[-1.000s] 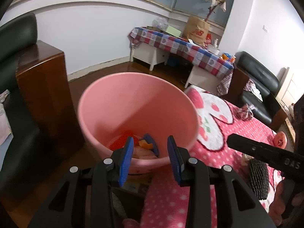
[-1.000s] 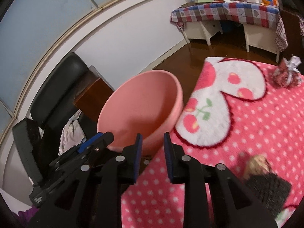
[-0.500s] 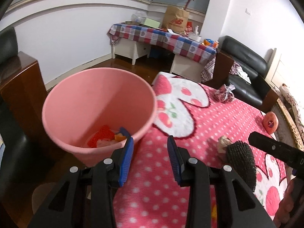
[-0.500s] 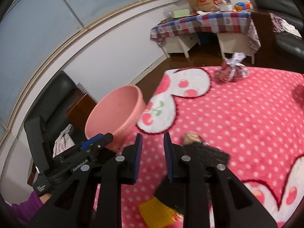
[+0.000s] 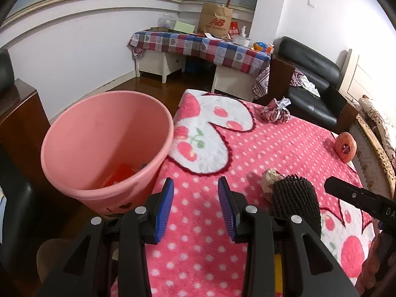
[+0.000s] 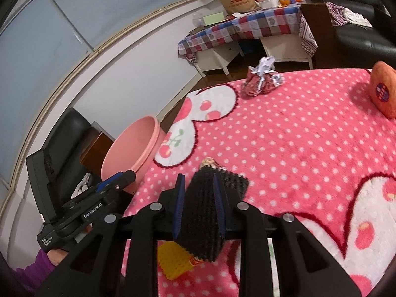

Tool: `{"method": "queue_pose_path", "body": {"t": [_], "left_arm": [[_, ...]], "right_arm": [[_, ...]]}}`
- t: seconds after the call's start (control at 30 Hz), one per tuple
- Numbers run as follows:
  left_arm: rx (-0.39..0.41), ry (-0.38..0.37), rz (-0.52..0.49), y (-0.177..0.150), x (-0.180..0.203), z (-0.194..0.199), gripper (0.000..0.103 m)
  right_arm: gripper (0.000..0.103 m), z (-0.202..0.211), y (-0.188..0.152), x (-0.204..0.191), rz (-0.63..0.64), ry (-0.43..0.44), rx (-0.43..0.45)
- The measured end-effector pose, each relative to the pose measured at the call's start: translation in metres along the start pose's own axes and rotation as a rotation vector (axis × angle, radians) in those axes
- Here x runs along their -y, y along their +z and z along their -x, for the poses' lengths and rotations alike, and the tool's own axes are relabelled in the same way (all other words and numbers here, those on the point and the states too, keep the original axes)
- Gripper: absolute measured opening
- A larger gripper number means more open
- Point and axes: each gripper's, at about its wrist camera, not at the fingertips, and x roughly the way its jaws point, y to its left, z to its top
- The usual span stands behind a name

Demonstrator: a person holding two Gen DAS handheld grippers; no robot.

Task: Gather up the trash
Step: 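Move both tools back to the bed, right tool toward the black foam net, then grasp the black foam net with the right tool and lift it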

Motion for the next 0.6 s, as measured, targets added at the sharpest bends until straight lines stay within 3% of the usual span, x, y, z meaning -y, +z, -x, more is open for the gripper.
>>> {"method": "queue_pose_path", "body": {"t": [0.07,0.6], "left_arm": [[-0.001,-0.002,-0.01,0.0,0.004,0.0,0.036],[-0.01,-0.015,-0.034,-0.01,0.015,0.004,0.039]], "right_arm": [[0.036,0.004,-0.001,0.005,-0.012,0.001,0.01],[0.036,0.014,-0.012,0.02,-0.046,-0.012,0.005]]}}
